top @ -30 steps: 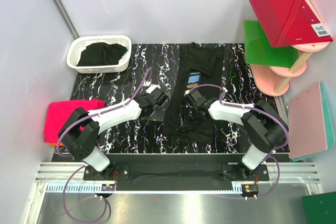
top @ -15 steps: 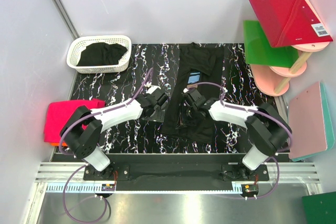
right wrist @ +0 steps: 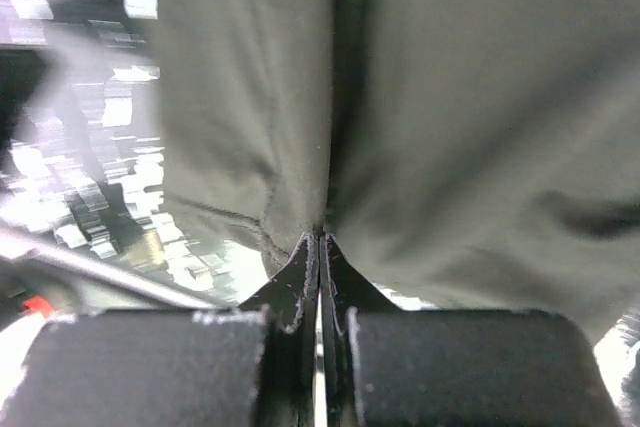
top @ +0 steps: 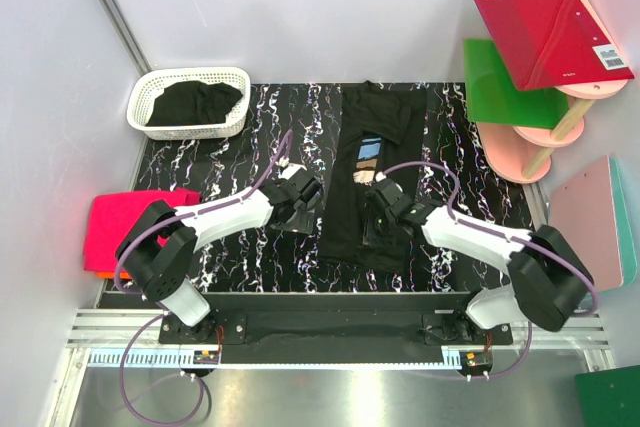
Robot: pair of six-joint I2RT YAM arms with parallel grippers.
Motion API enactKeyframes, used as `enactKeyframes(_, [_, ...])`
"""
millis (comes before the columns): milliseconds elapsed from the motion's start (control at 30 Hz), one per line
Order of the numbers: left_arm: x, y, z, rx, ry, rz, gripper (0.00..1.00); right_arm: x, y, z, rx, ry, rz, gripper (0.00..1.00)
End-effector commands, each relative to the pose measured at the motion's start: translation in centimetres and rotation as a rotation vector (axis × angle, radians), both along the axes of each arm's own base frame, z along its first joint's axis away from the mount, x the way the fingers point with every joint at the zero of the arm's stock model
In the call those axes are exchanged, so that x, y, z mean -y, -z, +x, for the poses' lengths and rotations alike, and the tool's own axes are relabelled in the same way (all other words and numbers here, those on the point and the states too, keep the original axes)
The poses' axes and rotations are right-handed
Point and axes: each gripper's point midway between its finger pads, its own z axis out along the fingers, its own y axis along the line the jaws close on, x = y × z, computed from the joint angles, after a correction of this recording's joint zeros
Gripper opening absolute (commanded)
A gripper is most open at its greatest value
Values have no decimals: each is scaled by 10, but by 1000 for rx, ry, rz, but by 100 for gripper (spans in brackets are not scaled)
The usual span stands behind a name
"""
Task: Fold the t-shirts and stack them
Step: Rotate the tshirt 90 degrees
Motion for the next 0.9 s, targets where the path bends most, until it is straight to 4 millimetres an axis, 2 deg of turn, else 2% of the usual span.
enactKeyframes(0, [9, -6, 8, 28, -4, -39, 99, 17, 39, -10, -90, 64, -117, 0])
enactKeyframes(100, [8, -8, 8, 32, -4, -41, 99, 21, 54, -15, -132, 73, -151, 0])
enactKeyframes(167, [7, -10, 8, 37, -5, -39, 99, 22, 57, -11, -122, 80, -164, 0])
enactKeyframes(200, [7, -10, 8, 38, -5, -38, 99, 20, 54, -9, -116, 73, -157, 3])
enactKeyframes(233, [6, -10, 8, 36, -5, -36, 99, 19, 52, -8, -109, 72, -153, 21])
enactKeyframes(267, [6, -10, 7, 34, -4, -34, 99, 19, 48, -6, -93, 75, -148, 31])
enactKeyframes(300, [6, -10, 7, 34, -4, -32, 99, 20, 35, 0, -36, 88, -131, 42])
enactKeyframes(333, [6, -10, 8, 37, -4, -35, 99, 20, 26, 3, 2, 91, -123, 60])
enactKeyframes(367, [5, -10, 7, 35, -6, -32, 99, 22, 16, 7, 43, 98, -111, 71])
enactKeyframes(400, [5, -9, 8, 36, -8, -31, 99, 27, -6, 16, 129, 129, -88, 81])
enactKeyframes(433, [5, -9, 8, 36, -7, -31, 99, 30, -18, 22, 186, 130, -84, 95])
enactKeyframes(467, [5, -8, 7, 33, -7, -27, 99, 33, -37, 28, 261, 143, -60, 97])
enactKeyframes(500, [5, -7, 7, 31, -7, -28, 99, 42, -48, 42, 343, 197, -85, 100])
enactKeyframes(567, [6, -7, 8, 31, -9, -29, 99, 52, -60, 58, 435, 204, -147, 100])
enactKeyframes(600, [6, -6, 8, 27, -7, -24, 99, 55, -75, 75, 503, 241, -170, 100])
enactKeyframes(633, [7, -7, 9, 29, -6, -27, 99, 56, -79, 84, 528, 236, -208, 100])
enactKeyframes(667, [7, -6, 9, 26, -5, -26, 99, 58, -70, 95, 520, 241, -254, 100])
enactKeyframes(700, [9, -7, 9, 27, -5, -29, 99, 50, -83, 112, 560, 255, -231, 100])
enactKeyframes(733, [9, -6, 9, 24, -2, -30, 99, 47, -83, 124, 569, 252, -238, 100])
enactKeyframes(767, [9, -6, 9, 24, -2, -30, 99, 49, -59, 139, 523, 252, -280, 99])
enactKeyframes(800, [9, -7, 10, 26, -3, -32, 99, 35, -67, 158, 531, 242, -233, 99])
enactKeyframes(833, [9, -7, 9, 26, 0, -30, 99, 31, -60, 170, 514, 223, -242, 97])
enactKeyframes(867, [9, -8, 9, 28, -1, -31, 99, 25, -29, 181, 451, 196, -279, 95])
